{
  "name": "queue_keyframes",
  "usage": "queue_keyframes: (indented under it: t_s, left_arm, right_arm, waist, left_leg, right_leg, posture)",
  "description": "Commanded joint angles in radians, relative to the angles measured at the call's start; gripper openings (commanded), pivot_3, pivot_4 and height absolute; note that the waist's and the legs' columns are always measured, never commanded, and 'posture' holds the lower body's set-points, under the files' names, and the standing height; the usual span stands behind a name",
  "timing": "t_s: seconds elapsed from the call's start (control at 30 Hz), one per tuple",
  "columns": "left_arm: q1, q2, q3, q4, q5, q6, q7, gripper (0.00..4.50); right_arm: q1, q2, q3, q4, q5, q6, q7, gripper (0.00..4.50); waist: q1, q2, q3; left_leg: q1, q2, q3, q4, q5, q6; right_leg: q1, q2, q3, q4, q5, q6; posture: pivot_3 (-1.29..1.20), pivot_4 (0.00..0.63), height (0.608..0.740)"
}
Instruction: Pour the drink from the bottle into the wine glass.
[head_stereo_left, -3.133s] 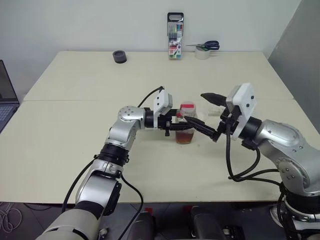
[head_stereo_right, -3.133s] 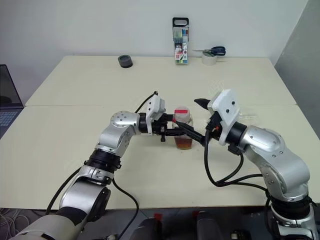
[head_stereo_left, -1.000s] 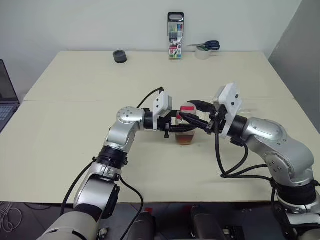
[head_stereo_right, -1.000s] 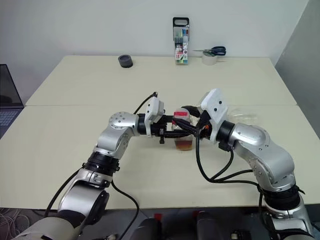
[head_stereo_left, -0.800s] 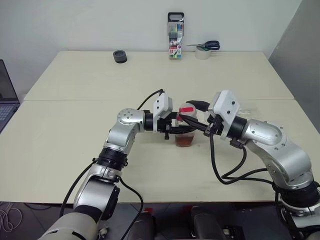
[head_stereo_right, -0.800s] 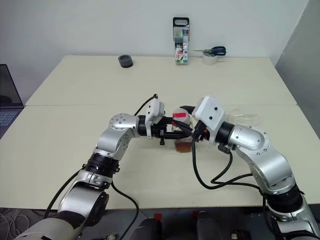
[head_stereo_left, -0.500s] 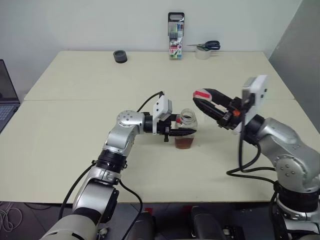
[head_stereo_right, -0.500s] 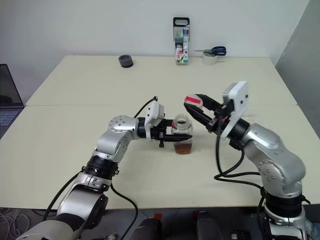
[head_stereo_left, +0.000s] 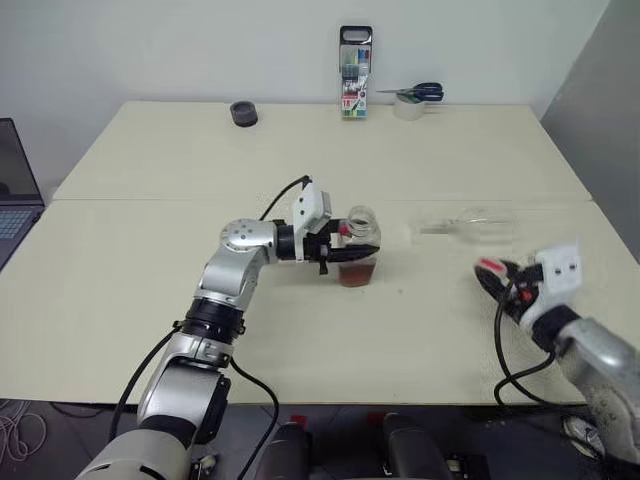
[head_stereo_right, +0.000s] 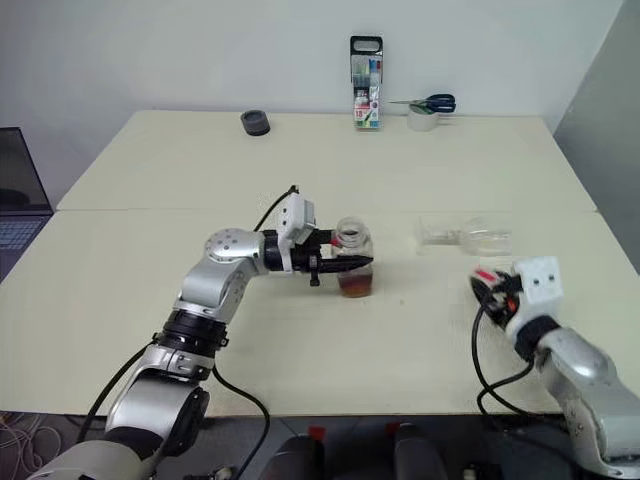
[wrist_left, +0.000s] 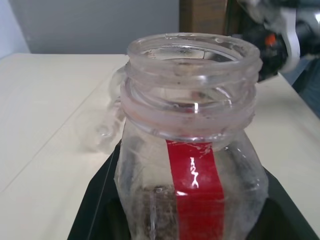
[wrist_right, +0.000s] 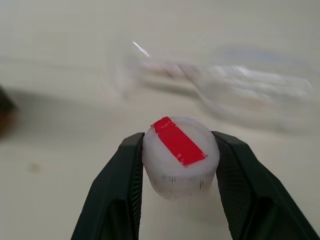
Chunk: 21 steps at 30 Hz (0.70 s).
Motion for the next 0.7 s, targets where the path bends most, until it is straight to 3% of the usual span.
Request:
queue_keyframes:
  t_s: [0.03, 0.13, 0.4, 0.5, 0.6, 0.7]
  left_arm:
    - [-0.048, 0.025, 0.050, -0.002, -0.018, -0.016, 0.028, 1.77]
    - [-0.054, 0.048, 0.068, 0.017, -0.014, -0.020, 0.044, 1.77]
    - [-0.044, 0.133, 0.158, 0.052, -0.020, 0.005, 0.139, 1.77]
    - [-0.035, 0.158, 0.190, 0.068, -0.016, 0.006, 0.180, 1.77]
    - [-0.014, 0.187, 0.226, 0.090, 0.009, -0.004, 0.267, 1.77]
    - [0.003, 0.205, 0.246, 0.104, 0.026, -0.009, 0.340, 1.77]
  right_arm:
    - [0.009, 0.030, 0.051, 0.072, -0.078, -0.092, 0.009, 1.72]
    - [0.006, 0.042, 0.065, 0.109, -0.100, -0.094, 0.017, 1.72]
    - [0.036, -0.050, 0.051, 0.078, -0.002, 0.136, 0.143, 4.40]
    - [0.035, -0.096, 0.040, 0.062, -0.016, 0.107, 0.178, 4.50]
    - [0.021, -0.262, 0.095, 0.014, -0.172, -0.026, 0.232, 4.50]
    - [-0.035, -0.312, 0.105, -0.043, -0.156, -0.048, 0.286, 4.50]
  waist:
    - [-0.007, 0.000, 0.000]
    - [-0.009, 0.001, 0.000]
    - [-0.005, 0.000, -0.001]
    - [-0.002, -0.001, -0.001]
    - [-0.002, 0.000, -0.001]
    - [-0.002, -0.002, 0.000]
  left_leg:
    - [0.001, 0.000, 0.000, -0.001, 0.000, 0.000]
    - [0.004, 0.001, 0.001, -0.001, 0.000, 0.000]
    - [0.005, 0.001, 0.000, -0.001, 0.000, 0.000]
    - [0.005, 0.001, 0.000, -0.001, 0.000, 0.000]
    - [0.005, 0.000, 0.000, -0.001, 0.000, 0.000]
    - [0.005, 0.001, -0.001, -0.001, 0.000, 0.000]
  right_leg:
    - [0.000, 0.000, 0.000, 0.000, 0.000, 0.000]
    - [0.001, 0.001, 0.001, 0.001, 0.000, 0.000]
    - [0.003, 0.001, 0.000, 0.001, 0.000, 0.000]
    - [0.004, 0.001, 0.000, 0.000, 0.000, 0.000]
    - [0.004, 0.000, 0.000, 0.000, 0.000, 0.000]
    - [0.004, 0.000, -0.001, 0.000, 0.000, 0.000]
  posture:
    - [0.00, 0.150, 0.740]
    - [0.00, 0.150, 0.740]
    - [0.00, 0.150, 0.740]
    - [0.00, 0.150, 0.740]
    - [0.00, 0.150, 0.740]
    - [0.00, 0.150, 0.740]
